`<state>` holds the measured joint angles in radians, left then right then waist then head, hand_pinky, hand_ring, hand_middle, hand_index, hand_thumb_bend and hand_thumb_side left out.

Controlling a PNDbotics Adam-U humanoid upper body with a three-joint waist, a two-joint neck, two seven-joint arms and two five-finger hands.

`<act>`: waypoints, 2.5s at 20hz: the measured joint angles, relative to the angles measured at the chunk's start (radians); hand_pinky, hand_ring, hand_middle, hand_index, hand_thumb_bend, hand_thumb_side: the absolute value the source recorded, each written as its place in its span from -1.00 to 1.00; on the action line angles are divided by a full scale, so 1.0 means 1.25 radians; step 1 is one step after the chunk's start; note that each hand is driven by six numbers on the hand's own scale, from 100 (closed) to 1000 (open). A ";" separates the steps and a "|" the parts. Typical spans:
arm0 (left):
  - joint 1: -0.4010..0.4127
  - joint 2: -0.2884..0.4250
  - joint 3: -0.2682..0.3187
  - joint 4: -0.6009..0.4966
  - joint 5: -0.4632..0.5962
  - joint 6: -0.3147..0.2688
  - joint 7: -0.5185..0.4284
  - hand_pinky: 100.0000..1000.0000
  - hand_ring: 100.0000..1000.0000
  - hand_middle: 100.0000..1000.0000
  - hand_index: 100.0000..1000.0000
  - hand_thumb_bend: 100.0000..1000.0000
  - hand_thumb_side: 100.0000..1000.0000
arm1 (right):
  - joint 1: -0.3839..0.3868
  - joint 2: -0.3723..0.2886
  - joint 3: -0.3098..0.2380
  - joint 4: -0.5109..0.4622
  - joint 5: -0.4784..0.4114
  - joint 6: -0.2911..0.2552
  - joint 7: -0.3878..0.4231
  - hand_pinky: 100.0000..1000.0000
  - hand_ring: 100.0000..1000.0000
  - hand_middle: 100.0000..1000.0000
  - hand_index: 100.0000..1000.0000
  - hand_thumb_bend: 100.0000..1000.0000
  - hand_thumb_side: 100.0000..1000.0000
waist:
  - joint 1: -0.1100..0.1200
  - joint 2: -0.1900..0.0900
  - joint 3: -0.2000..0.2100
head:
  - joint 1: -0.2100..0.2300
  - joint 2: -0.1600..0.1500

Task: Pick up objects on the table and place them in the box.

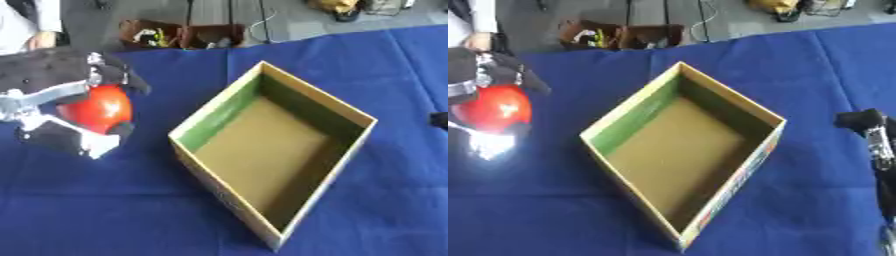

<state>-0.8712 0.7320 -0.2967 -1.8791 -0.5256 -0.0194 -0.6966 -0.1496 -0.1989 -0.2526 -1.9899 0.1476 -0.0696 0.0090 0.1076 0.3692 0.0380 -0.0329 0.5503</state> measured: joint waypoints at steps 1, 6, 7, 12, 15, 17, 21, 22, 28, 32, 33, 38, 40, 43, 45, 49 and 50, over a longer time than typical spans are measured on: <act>-0.017 -0.008 0.000 0.006 0.007 0.003 -0.003 -0.95 0.46 0.41 0.70 -1.00 -0.59 | 0.000 0.000 0.000 0.000 0.000 0.000 0.000 0.72 0.52 0.05 0.26 -1.00 0.76 | 0.002 -0.001 -0.003 | 0.002 0.000; -0.111 -0.071 -0.009 0.061 0.034 0.012 -0.012 -0.96 0.42 0.34 0.67 -1.00 -0.58 | 0.000 -0.004 0.001 0.000 -0.002 0.001 0.002 0.72 0.52 0.05 0.26 -1.00 0.74 | 0.010 -0.004 -0.024 | 0.014 -0.007; -0.128 -0.084 -0.012 0.076 0.037 0.013 -0.013 -0.96 0.42 0.33 0.67 -1.00 -0.58 | 0.000 -0.006 0.002 0.000 -0.003 0.002 0.003 0.72 0.52 0.05 0.26 -1.00 0.74 | 0.012 -0.004 -0.028 | 0.017 -0.010; -0.199 -0.156 -0.033 0.152 0.038 0.009 -0.016 -0.97 0.39 0.29 0.66 -1.00 -0.57 | -0.004 -0.007 0.006 0.000 -0.004 0.000 0.008 0.72 0.52 0.05 0.26 -1.00 0.73 | 0.022 -0.004 -0.053 | 0.032 -0.021; -0.222 -0.199 -0.041 0.195 0.034 0.001 -0.014 -0.97 0.38 0.26 0.65 -1.00 -0.57 | -0.008 -0.007 0.010 0.000 -0.007 -0.001 0.011 0.72 0.52 0.05 0.26 -1.00 0.72 | 0.026 0.000 -0.066 | 0.039 -0.028; -0.232 -0.223 -0.045 0.225 0.026 -0.005 -0.009 -0.97 0.38 0.25 0.64 -1.00 -0.73 | -0.012 -0.007 0.011 0.000 -0.007 -0.002 0.013 0.72 0.52 0.05 0.26 -1.00 0.72 | 0.026 0.003 -0.074 | 0.042 -0.032; -0.239 -0.270 -0.063 0.279 -0.008 -0.025 0.000 -0.95 0.37 0.18 0.56 -1.00 -0.60 | -0.015 -0.007 0.011 0.000 -0.008 -0.003 0.014 0.72 0.52 0.05 0.26 -1.00 0.74 | 0.028 0.006 -0.083 | 0.045 -0.035; -0.239 -0.279 -0.070 0.291 -0.016 -0.033 0.000 -0.95 0.36 0.17 0.54 -1.00 -0.61 | -0.016 -0.007 0.011 0.000 -0.008 -0.002 0.015 0.72 0.52 0.05 0.26 -1.00 0.74 | 0.029 0.007 -0.085 | 0.045 -0.035; -0.238 -0.322 -0.107 0.367 -0.065 -0.085 -0.013 -0.92 0.38 0.14 0.46 -1.00 -0.64 | -0.021 -0.007 0.013 0.000 -0.009 -0.002 0.016 0.72 0.52 0.05 0.26 -1.00 0.73 | 0.032 0.013 -0.094 | 0.046 -0.042; -0.231 -0.353 -0.123 0.416 -0.131 -0.117 -0.006 -0.91 0.40 0.17 0.46 -1.00 -0.65 | -0.021 -0.007 0.013 0.000 -0.009 -0.003 0.016 0.72 0.52 0.05 0.26 -1.00 0.73 | 0.032 0.015 -0.094 | 0.050 -0.048; -0.230 -0.362 -0.125 0.428 -0.153 -0.125 -0.001 -0.90 0.40 0.17 0.46 -1.00 -0.65 | -0.021 -0.007 0.013 0.000 -0.009 -0.003 0.015 0.72 0.52 0.05 0.26 -1.00 0.72 | 0.031 0.015 -0.094 | 0.051 -0.049; -0.226 -0.393 -0.134 0.485 -0.250 -0.168 0.037 -0.88 0.43 0.19 0.44 -1.00 -0.66 | -0.021 -0.007 0.012 0.000 -0.009 -0.004 0.013 0.72 0.52 0.05 0.26 -1.00 0.72 | 0.031 0.015 -0.094 | 0.060 -0.056; -0.226 -0.401 -0.135 0.503 -0.278 -0.183 0.051 -0.88 0.43 0.19 0.44 -1.00 -0.66 | -0.021 -0.007 0.012 0.000 -0.009 -0.003 0.012 0.72 0.52 0.05 0.26 -1.00 0.72 | 0.031 0.015 -0.094 | 0.061 -0.056; -0.224 -0.410 -0.135 0.528 -0.304 -0.201 0.063 -0.88 0.43 0.19 0.44 -1.00 -0.66 | -0.021 -0.007 0.012 0.000 -0.009 -0.004 0.011 0.72 0.52 0.05 0.26 -1.00 0.73 | 0.030 0.015 -0.094 | 0.063 -0.056; -0.217 -0.417 -0.137 0.542 -0.316 -0.209 0.069 -0.87 0.45 0.21 0.46 -1.00 -0.67 | -0.021 -0.007 0.012 0.000 -0.009 -0.004 0.011 0.72 0.52 0.05 0.26 -1.00 0.73 | 0.030 0.016 -0.095 | 0.064 -0.056; -0.204 -0.432 -0.144 0.572 -0.340 -0.228 0.081 -0.69 0.50 0.34 0.58 -1.00 -0.68 | -0.021 -0.007 0.010 0.000 -0.009 -0.004 0.011 0.72 0.52 0.05 0.25 -1.00 0.73 | 0.030 0.020 -0.098 | 0.064 -0.056; -0.204 -0.434 -0.144 0.575 -0.342 -0.234 0.083 -0.66 0.51 0.36 0.59 -1.00 -0.68 | -0.021 -0.006 0.010 0.000 -0.009 -0.004 0.011 0.72 0.52 0.05 0.25 -1.00 0.73 | 0.030 0.020 -0.097 | 0.064 -0.056</act>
<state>-1.1258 0.1899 -0.4769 -1.1601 -0.9534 -0.3125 -0.5932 -0.1759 -0.2070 -0.2398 -1.9899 0.1367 -0.0745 0.0222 0.1450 0.3945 -0.0838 0.0469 0.4801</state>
